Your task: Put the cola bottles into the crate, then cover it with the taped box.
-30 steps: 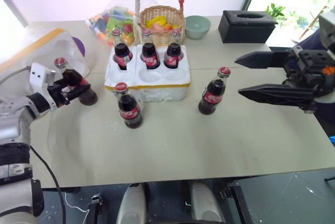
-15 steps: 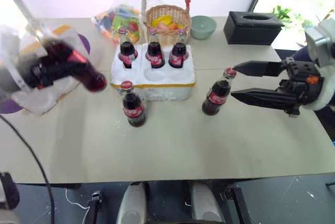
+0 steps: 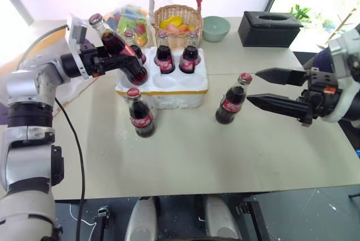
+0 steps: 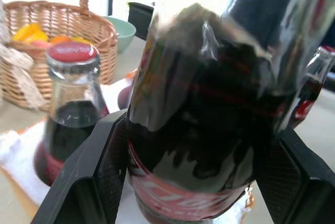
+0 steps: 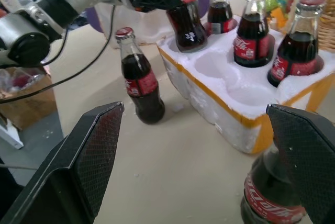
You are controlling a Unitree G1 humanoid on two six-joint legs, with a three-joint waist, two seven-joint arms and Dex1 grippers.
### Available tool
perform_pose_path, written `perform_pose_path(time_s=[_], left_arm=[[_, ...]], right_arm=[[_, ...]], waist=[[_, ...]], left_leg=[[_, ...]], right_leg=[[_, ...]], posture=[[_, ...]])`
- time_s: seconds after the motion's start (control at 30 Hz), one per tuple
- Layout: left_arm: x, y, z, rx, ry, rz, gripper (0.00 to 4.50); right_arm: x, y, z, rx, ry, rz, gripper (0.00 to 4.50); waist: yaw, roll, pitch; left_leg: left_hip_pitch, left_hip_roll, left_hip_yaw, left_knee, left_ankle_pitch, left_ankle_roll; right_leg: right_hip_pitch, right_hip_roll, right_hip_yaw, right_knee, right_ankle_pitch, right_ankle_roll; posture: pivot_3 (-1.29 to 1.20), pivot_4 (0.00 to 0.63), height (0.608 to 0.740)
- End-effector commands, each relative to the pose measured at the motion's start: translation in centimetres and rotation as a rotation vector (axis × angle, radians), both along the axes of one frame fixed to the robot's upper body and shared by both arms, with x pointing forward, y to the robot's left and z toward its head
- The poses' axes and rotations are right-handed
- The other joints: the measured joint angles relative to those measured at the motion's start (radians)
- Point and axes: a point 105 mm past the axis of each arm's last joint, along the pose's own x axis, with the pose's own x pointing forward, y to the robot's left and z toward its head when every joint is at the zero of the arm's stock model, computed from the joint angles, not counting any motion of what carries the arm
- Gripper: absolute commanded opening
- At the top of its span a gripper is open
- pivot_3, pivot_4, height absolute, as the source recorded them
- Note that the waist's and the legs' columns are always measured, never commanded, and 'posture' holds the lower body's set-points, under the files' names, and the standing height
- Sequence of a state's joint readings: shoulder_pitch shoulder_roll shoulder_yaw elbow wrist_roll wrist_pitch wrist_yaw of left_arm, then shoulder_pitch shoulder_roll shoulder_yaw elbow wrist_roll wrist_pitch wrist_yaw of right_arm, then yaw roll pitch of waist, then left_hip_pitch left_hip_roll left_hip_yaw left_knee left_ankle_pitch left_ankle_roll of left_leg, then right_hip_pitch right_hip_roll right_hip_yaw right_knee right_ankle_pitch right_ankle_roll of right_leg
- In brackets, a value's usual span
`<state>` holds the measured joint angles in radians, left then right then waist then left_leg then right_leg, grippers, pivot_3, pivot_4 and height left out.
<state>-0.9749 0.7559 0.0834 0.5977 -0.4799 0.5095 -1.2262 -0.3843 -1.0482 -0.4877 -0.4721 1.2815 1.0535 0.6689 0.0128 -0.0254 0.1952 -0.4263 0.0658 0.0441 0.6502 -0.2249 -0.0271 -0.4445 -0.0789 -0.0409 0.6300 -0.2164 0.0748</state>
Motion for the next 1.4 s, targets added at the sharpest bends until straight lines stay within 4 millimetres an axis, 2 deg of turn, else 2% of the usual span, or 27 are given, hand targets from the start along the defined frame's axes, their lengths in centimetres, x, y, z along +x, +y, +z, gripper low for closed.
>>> perform_pose_path(time_s=[0.03, 0.23, 0.47, 0.6, 0.73, 0.8, 1.0, 1.1, 1.17, 1.23, 1.33, 1.4], left_arm=[[-0.8, 0.9, 3.0, 0.011, -0.110, -0.010, 3.22], [-1.0, 1.1, 2.5, 0.038, -0.093, -0.027, 3.22], [0.2, -1.4, -2.3, 0.146, -0.064, -0.054, 3.22], [1.0, -1.4, -3.9, 0.183, -0.060, -0.009, 3.22], [0.8, -0.8, -4.0, 0.192, -0.074, 0.009, 4.49], [0.4, -0.2, -3.0, 0.163, -0.093, 0.018, 4.49], [-2.7, 1.4, 1.7, 0.028, -0.123, -0.013, 4.49], [-5.6, 2.3, 4.6, -0.011, -0.133, -0.069, 4.49], [-8.6, 2.4, 5.9, 0.004, -0.114, -0.161, 4.49], [-11.0, 2.1, 5.9, 0.067, -0.086, -0.238, 4.49], [-12.1, 1.9, 4.2, 0.167, -0.026, -0.262, 4.49], [-13.0, 2.1, 2.7, 0.237, 0.030, -0.277, 4.49]], right_arm=[[-0.3, -0.3, 1.0, 0.014, -0.068, -0.027, 4.50], [0.1, -0.3, 0.5, 0.019, -0.062, -0.037, 4.50], [0.4, 0.2, 0.3, -0.005, -0.065, -0.009, 4.50], [0.6, 0.5, 0.3, -0.009, -0.071, 0.000, 4.50], [0.7, 1.1, 0.1, -0.022, -0.084, 0.026, 4.50], [0.5, 1.6, 0.1, -0.030, -0.096, 0.053, 4.50], [-1.1, 3.5, 0.3, -0.087, -0.125, 0.182, 4.50], [-1.2, 4.9, -0.4, -0.102, -0.118, 0.224, 4.50], [-0.6, 6.1, -2.1, -0.128, -0.087, 0.223, 4.50], [-0.1, 7.2, -3.7, -0.152, -0.062, 0.215, 4.50], [0.2, 8.1, -5.1, -0.185, -0.042, 0.218, 4.50], [0.5, 9.1, -6.8, -0.210, -0.021, 0.226, 4.50]], waist=[[0.000, 0.000, 0.000], [0.000, 0.000, 0.000], [0.001, 0.000, 0.000], [0.001, 0.000, 0.000], [0.000, 0.000, 0.000], [-0.002, 0.000, 0.000], [-0.004, 0.000, 0.000], [-0.006, 0.000, 0.000], [-0.008, -0.001, -0.001], [-0.015, -0.001, -0.001], [-0.013, 0.001, 0.000], [-0.010, 0.001, -0.001]], left_leg=[[0.000, 0.000, 0.000, 0.000, 0.000, 0.000], [0.000, 0.000, 0.000, 0.001, 0.000, 0.000], [0.000, 0.000, 0.000, 0.001, 0.000, 0.000], [0.000, 0.000, 0.000, 0.002, 0.000, 0.000], [0.000, 0.000, 0.000, 0.002, 0.000, 0.000], [0.000, 0.000, 0.000, 0.002, 0.000, 0.000], [0.000, 0.000, 0.000, 0.002, 0.000, 0.000], [0.000, 0.000, 0.000, 0.002, 0.000, 0.000], [0.001, 0.000, 0.000, 0.001, 0.000, 0.000], [0.001, 0.001, -0.001, 0.001, 0.000, 0.000], [0.001, 0.000, -0.001, 0.001, 0.000, 0.000], [0.001, 0.000, 0.000, 0.001, 0.000, 0.000]], right_leg=[[0.000, 0.000, 0.000, 0.000, 0.000, 0.000], [0.000, 0.000, 0.000, 0.000, 0.000, 0.000], [0.001, 0.000, 0.000, 0.000, 0.000, 0.000], [0.001, 0.000, 0.000, 0.000, 0.000, 0.000], [0.001, 0.000, 0.000, 0.000, 0.000, 0.000], [0.001, 0.000, 0.000, 0.000, 0.000, 0.000], [0.001, 0.000, 0.000, 0.000, 0.000, 0.000], [0.001, 0.000, 0.000, 0.000, 0.000, 0.000], [0.001, 0.000, 0.000, 0.000, 0.000, 0.000], [0.001, 0.000, 0.000, 0.000, 0.000, 0.000], [0.001, -0.001, 0.000, 0.000, -0.003, -0.004], [0.001, -0.001, 0.000, 0.000, -0.003, -0.005]], posture=[[0.00, 0.150, 0.740], [0.00, 0.150, 0.740], [0.00, 0.150, 0.740], [0.00, 0.150, 0.740], [0.00, 0.150, 0.740], [0.00, 0.150, 0.740], [0.00, 0.150, 0.740], [0.00, 0.150, 0.740], [0.00, 0.150, 0.740], [0.00, 0.150, 0.740], [0.00, 0.150, 0.740], [0.00, 0.150, 0.740]])
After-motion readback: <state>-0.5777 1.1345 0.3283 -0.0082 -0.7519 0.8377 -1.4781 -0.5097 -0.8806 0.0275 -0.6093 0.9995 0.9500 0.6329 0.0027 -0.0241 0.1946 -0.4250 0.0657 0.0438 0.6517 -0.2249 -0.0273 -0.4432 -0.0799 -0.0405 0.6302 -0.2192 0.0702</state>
